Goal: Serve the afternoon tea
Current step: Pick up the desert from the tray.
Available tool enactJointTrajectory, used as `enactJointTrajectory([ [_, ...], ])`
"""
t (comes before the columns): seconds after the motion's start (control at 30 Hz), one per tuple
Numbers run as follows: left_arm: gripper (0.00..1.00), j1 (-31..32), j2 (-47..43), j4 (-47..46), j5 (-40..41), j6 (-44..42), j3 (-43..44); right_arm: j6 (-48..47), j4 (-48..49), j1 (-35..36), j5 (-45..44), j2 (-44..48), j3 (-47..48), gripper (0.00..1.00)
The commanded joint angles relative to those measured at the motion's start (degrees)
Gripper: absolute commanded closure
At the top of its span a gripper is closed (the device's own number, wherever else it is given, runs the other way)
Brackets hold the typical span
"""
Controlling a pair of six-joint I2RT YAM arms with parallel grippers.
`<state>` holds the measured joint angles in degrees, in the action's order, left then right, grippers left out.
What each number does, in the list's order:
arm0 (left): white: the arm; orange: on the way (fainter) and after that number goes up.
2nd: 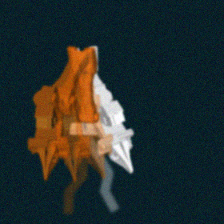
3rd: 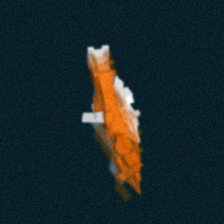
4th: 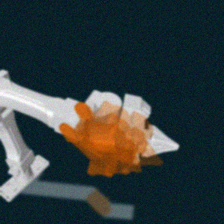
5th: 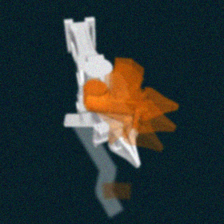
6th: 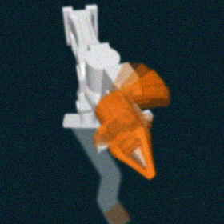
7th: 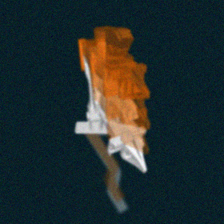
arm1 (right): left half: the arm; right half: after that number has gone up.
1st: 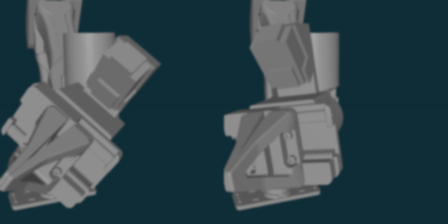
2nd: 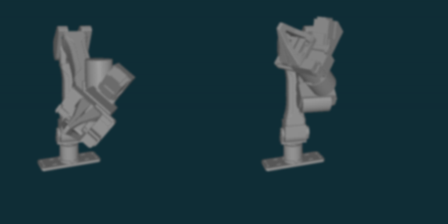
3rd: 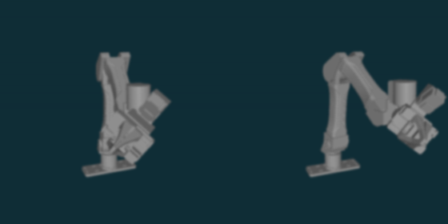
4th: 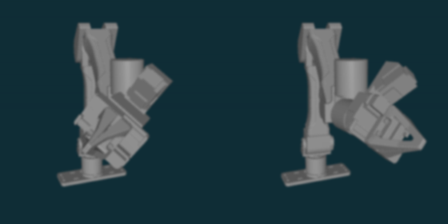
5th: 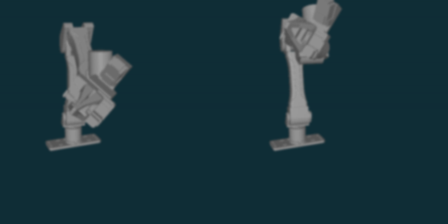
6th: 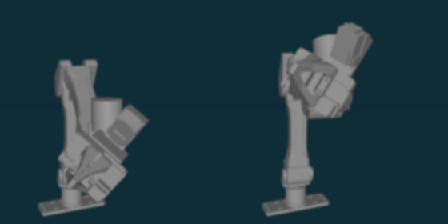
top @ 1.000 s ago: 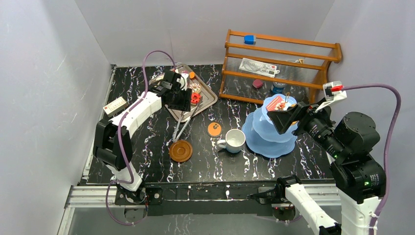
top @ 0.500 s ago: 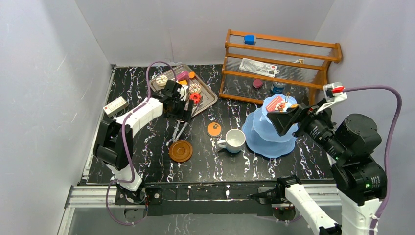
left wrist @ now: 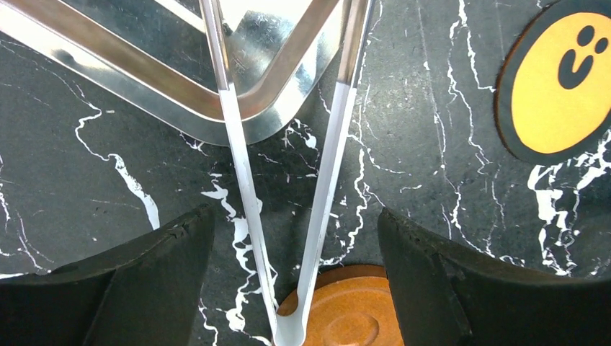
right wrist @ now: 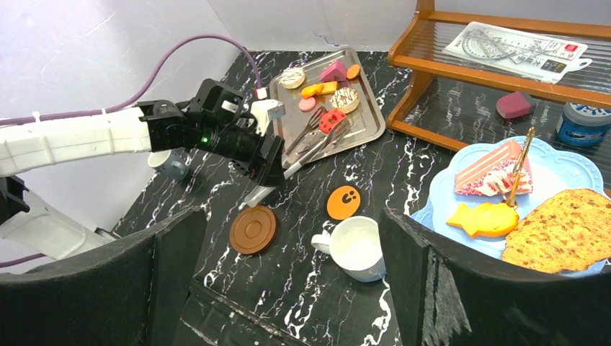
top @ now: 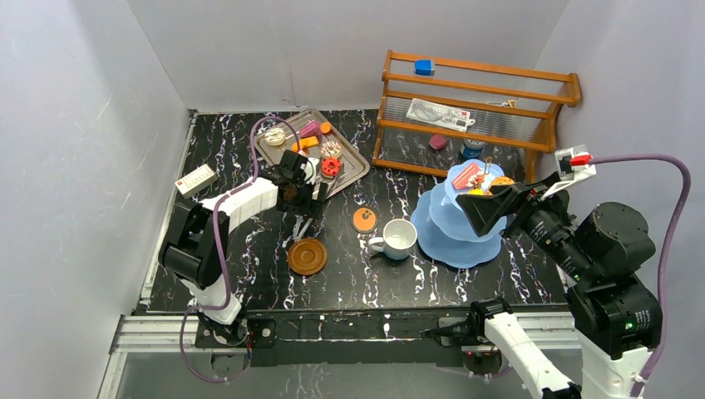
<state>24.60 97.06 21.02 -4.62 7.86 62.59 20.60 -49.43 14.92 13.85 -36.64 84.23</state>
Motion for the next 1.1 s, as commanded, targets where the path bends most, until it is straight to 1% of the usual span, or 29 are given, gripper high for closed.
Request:
enactJointTrajectory([
  [0.0, 0.19, 0.5, -2.3, -5.1, 1.7, -1.2, -2.1, -1.4, 2.2, 0.0, 0.0, 0.6, 2.1, 0.01],
  [0.13, 0.23, 1.2, -2.6, -6.3, 3.6, -2.8, -2.0, -2.0, 2.0, -0.1, -0.8, 1.3, 1.8, 0.01],
  [0.23, 0.23, 1.3, -4.6, -9.9, 3.0, -4.8, -4.1, -1.9, 1.9, 0.0, -0.8, 2.0, 1.5, 0.01],
  [0.33, 0.25, 1.3, -5.7, -13.4, 2.3, -5.7, -6.3, -2.0, 1.8, -0.1, -1.1, 2.4, 1.1, 0.01],
  [0.5, 0.25, 1.3, -2.9, -13.0, 5.2, -4.2, -5.3, -2.3, 1.6, 0.0, -1.2, 2.5, 1.1, 0.01],
  [0.67, 0.26, 1.3, -0.7, -13.3, 1.7, -4.3, -4.3, -3.0, 1.7, -0.1, -1.5, 2.6, 1.2, 0.01],
  [0.8, 0.30, 1.3, 0.2, -13.7, 1.6, -3.9, -4.4, -3.3, 1.5, 0.0, -1.4, 2.6, 1.3, 0.01],
  [1.07, 0.33, 1.3, 0.9, -15.1, 2.7, -4.3, -4.5, -3.5, 1.4, 0.0, -1.9, 3.4, 1.0, 0.01],
])
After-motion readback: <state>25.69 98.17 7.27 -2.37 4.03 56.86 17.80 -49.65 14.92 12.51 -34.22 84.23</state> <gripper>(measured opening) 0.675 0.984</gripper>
